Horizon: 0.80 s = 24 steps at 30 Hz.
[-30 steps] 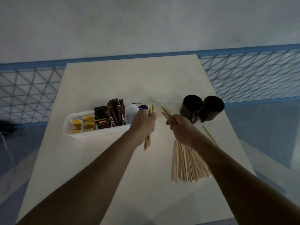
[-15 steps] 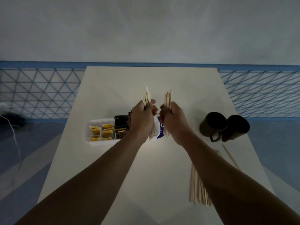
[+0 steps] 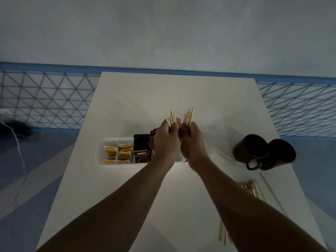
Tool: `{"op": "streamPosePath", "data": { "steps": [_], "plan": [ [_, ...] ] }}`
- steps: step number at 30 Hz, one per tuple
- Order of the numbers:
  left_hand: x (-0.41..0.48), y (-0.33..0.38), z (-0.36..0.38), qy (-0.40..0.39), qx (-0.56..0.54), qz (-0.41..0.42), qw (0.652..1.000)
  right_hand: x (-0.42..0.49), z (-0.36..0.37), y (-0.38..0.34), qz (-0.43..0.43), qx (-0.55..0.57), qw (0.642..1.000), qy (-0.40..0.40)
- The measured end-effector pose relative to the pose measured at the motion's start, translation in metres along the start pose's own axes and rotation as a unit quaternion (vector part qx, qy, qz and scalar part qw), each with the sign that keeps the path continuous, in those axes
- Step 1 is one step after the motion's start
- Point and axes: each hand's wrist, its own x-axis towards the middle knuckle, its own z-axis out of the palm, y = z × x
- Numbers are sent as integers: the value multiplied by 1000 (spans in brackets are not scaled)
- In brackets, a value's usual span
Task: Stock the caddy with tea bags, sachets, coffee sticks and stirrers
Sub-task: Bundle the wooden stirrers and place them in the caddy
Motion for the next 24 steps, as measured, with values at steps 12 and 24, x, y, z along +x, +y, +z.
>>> {"op": "streamPosePath", "data": {
  "steps": [12,24],
  "plan": [
    [9,-3,-2,3,72,3,997,-3,8,14,9,-106,994,-20],
    [20,9,-22,-52,71,24,996,0,-4,15,-83,-242,967,8]
  ]
}}
